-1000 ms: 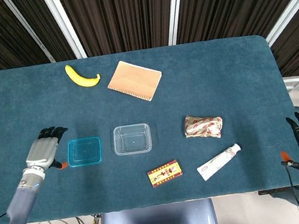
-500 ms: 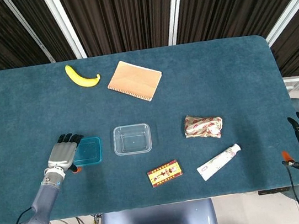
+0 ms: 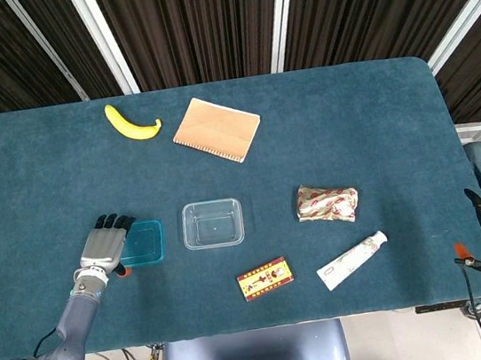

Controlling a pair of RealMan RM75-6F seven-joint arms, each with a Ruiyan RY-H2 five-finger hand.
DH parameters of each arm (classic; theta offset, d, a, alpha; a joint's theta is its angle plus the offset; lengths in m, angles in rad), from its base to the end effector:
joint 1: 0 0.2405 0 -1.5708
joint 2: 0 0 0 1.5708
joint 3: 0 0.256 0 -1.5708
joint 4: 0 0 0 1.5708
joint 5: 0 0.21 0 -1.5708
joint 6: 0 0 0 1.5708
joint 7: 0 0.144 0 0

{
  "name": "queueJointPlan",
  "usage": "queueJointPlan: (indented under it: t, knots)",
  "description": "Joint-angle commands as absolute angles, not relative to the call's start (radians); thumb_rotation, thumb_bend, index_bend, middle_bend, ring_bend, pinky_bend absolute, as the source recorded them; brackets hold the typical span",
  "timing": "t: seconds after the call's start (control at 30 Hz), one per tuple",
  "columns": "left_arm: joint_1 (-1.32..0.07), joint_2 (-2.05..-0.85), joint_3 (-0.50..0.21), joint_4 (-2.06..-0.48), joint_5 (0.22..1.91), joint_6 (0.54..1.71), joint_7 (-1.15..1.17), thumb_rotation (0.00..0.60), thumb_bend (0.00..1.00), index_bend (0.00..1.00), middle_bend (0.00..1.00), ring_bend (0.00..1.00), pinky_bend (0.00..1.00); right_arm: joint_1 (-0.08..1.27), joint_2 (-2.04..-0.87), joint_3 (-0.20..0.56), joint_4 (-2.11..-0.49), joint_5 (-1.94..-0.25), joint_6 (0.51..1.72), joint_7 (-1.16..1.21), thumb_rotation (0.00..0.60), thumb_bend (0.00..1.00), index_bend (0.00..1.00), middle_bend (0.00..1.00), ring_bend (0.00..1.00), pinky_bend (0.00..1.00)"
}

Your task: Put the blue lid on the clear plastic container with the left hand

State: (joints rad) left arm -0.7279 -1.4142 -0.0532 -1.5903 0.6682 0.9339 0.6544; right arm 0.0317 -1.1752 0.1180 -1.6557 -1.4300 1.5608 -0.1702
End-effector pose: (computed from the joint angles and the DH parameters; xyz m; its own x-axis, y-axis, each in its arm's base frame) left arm -0.2275 0.3198 0.0042 0.5638 0.4822 0.6705 0.8078 -0.1531 -0.5692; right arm -0.3076 -0.1764 0.1609 0.4556 0.0985 0.8847 -0.8881 0.1177 0.4443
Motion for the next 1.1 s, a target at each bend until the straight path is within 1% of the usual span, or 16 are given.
queueJointPlan:
  t: [0.03, 0.2, 0.53, 1.1]
  knots:
    - [-0.733, -1.414, -0.048, -1.583, 0.672, 0.926, 0.653, 0.600, 0.08, 0.10, 0.09, 0.00, 0.00, 0.031, -1.176, 0.118, -1.656, -1.429, 1.560, -0.171, 0.600, 0.30, 0.12, 0.03, 0.01, 0.00]
    - [-0.741, -1.417, -0.040, -1.568, 0.684, 0.901, 0.635, 0.600, 0.08, 0.10, 0.10, 0.00, 0.00, 0.031, -1.176, 0.119, -1.655, -1.427, 1.562, -0.174, 0.600, 0.30, 0.12, 0.03, 0.01, 0.00]
    - [-0.749, -1.431, -0.029, -1.546, 0.699, 0.906, 0.627, 0.600, 0.08, 0.10, 0.10, 0.00, 0.00, 0.030, -1.178, 0.121, -1.655, -1.427, 1.564, -0.173, 0.600, 0.30, 0.12, 0.03, 0.01, 0.00]
    - [-0.779, -1.443, -0.021, -1.501, 0.690, 0.865, 0.615, 0.600, 0.09, 0.10, 0.12, 0.00, 0.00, 0.028, -1.180, 0.124, -1.657, -1.415, 1.562, -0.176, 0.600, 0.30, 0.12, 0.03, 0.01, 0.00]
